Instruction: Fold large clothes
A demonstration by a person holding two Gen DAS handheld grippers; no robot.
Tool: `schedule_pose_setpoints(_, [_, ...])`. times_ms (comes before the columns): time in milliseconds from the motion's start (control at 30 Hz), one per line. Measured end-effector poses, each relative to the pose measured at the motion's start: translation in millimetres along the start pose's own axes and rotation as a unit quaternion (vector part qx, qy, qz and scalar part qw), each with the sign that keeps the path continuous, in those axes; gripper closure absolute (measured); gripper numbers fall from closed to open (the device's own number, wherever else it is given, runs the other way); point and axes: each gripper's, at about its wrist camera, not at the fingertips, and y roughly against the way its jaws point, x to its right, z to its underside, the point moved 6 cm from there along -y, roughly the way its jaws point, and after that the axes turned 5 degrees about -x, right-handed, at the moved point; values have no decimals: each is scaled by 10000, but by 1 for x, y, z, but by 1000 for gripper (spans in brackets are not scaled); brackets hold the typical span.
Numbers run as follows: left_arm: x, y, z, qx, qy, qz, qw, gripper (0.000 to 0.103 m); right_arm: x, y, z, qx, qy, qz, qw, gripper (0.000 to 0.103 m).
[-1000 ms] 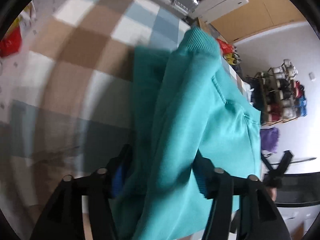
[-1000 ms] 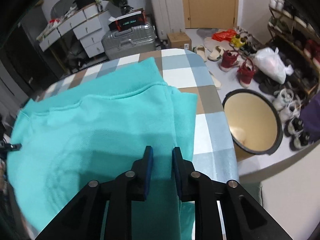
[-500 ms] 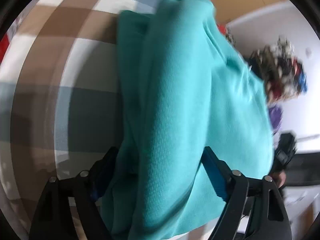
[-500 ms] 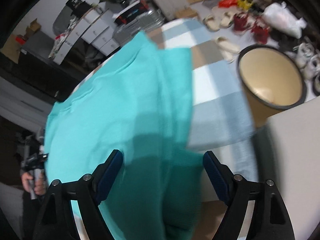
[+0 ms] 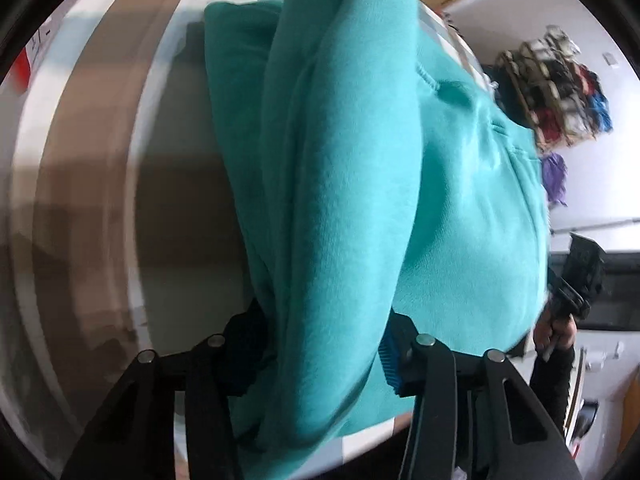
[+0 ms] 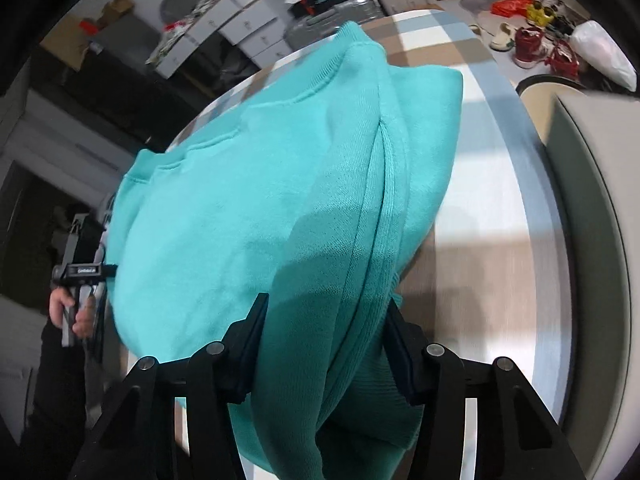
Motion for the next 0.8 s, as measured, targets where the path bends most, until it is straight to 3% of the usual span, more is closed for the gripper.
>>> schedule_pose_setpoints(100, [-16, 16, 26, 410, 552, 311, 9971, 62, 9, 13, 34, 28, 38, 58, 10000, 48])
schedule_pose_setpoints(167, [-14, 38, 29, 948, 659, 5, 9933, 61, 15, 29, 37, 208, 120, 420, 9988, 47])
schedule_pose_setpoints(200, [-13, 54, 34, 1236, 602, -290, 9901, 61, 15, 43, 34, 382, 98, 809, 9959, 47])
schedule_pose_setpoints(267, [1, 91, 42, 2026, 452, -950, 9736, 61, 6, 73, 27, 737, 190, 1527, 9853, 47])
schedule_pose_setpoints(300, [15, 114, 46, 2567, 300, -1130, 9594, 60, -8, 90, 24, 1020, 346, 1687, 9798, 48])
schedule_pose_setpoints(333, [31, 123, 48, 2839, 74, -1011, 9535, 57, -30, 105, 21, 1270, 601, 1660, 9761, 48])
schedule_pose_setpoints(367, [54, 116, 45, 2872, -122, -859, 9539, 41, -59, 110, 19, 1359, 936, 1491, 9749, 47])
schedule_pose_setpoints(400, [71, 108, 44, 2772, -366, -667, 9578, 33, -79, 109, 19, 1368, 1134, 1390, 9742, 47])
schedule_pose_setpoints(467, [102, 71, 35, 2240, -790, -436, 9704, 33, -134, 87, 15, 1321, 1616, 1210, 9705, 45])
schedule_pose_setpoints(500, [102, 55, 37, 1957, -958, -456, 9749, 33, -155, 68, 13, 1226, 1822, 1182, 9684, 45])
schedule_pose_setpoints(567, [105, 17, 22, 1653, -1042, -746, 9779, 33, -180, 26, 5, 933, 2097, 1528, 9613, 47])
schedule_pose_setpoints(700, [87, -30, -3, 1101, -888, -995, 9849, 34, -175, -56, 0, 210, 2505, 2582, 9328, 49])
schedule_pose_setpoints(767, [94, -31, 1, 1152, -966, -861, 9849, 34, -141, -81, 17, -243, 2265, 2529, 9403, 50])
schedule_pose_setpoints(800, [95, -30, 4, 1143, -1009, -857, 9846, 34, -131, -80, 24, -228, 2183, 2458, 9441, 50])
